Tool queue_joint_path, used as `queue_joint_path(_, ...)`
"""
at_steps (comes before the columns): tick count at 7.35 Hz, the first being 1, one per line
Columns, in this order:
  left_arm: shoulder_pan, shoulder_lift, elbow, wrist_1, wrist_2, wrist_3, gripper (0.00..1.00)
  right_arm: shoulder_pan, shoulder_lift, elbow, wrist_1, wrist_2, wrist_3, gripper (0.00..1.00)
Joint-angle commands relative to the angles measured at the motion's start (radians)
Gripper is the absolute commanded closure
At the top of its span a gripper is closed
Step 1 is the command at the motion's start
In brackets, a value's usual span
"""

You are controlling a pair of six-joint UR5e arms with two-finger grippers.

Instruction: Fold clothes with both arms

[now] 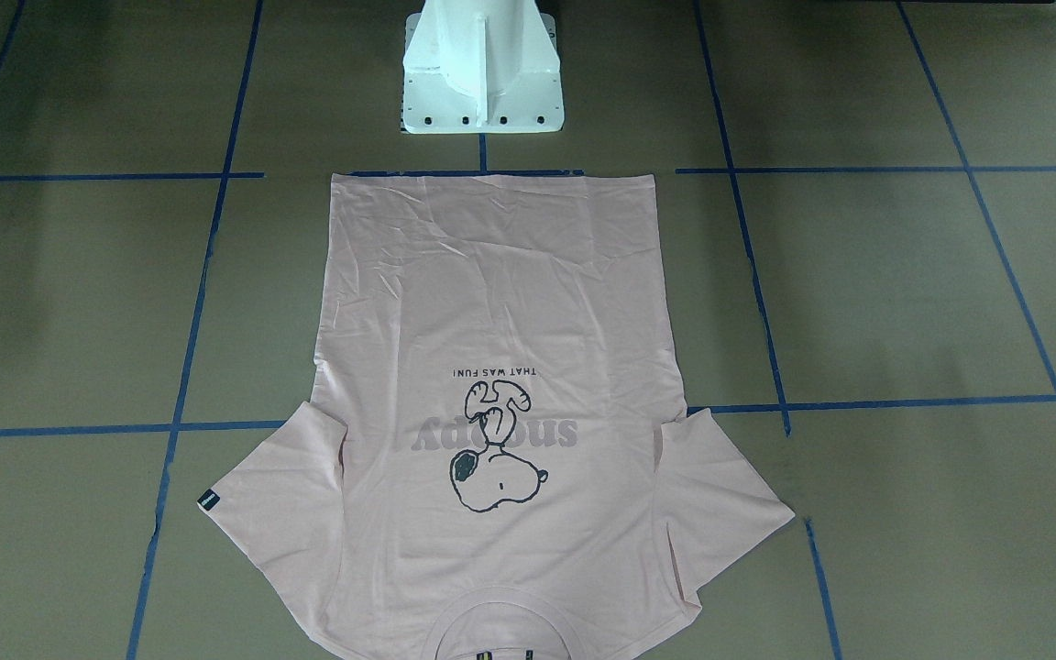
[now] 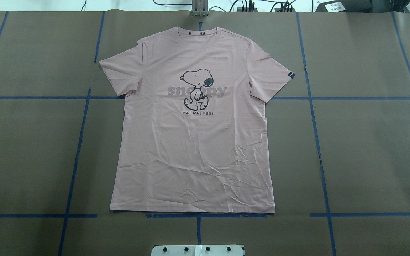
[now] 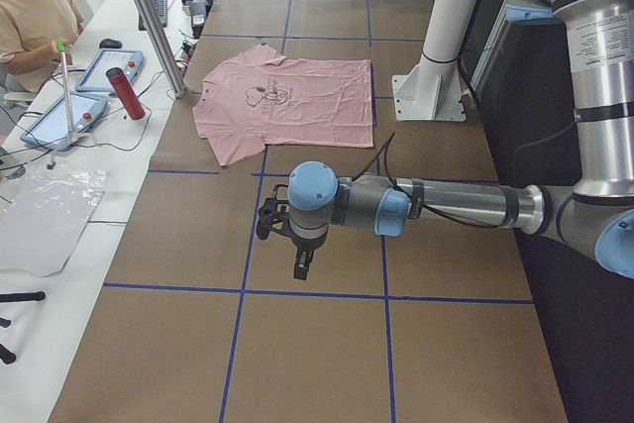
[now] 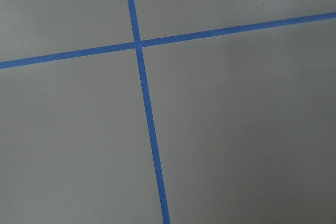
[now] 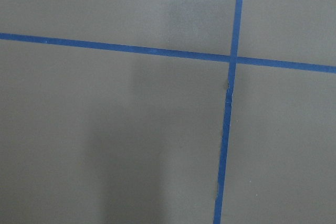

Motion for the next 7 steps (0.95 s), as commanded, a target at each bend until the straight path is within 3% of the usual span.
queue_joint_path(1, -0.005, 0.001, -0.025, 0.003, 0.002, 0.024, 0.00, 0.000, -0.008, 0.001, -0.001, 0.002, 0.009, 0.00)
queue_joint_path(5, -0.008, 0.001, -0.039, 0.006, 0.002, 0.017, 0.00, -0.007, -0.006, -0.022, 0.025, 0.006, 0.009, 0.00)
queue_joint_path(7, -0.006, -0.005, -0.035, -0.003, 0.003, 0.018, 0.00, -0.111, 0.006, -0.022, 0.098, 0.008, 0.079, 0.00)
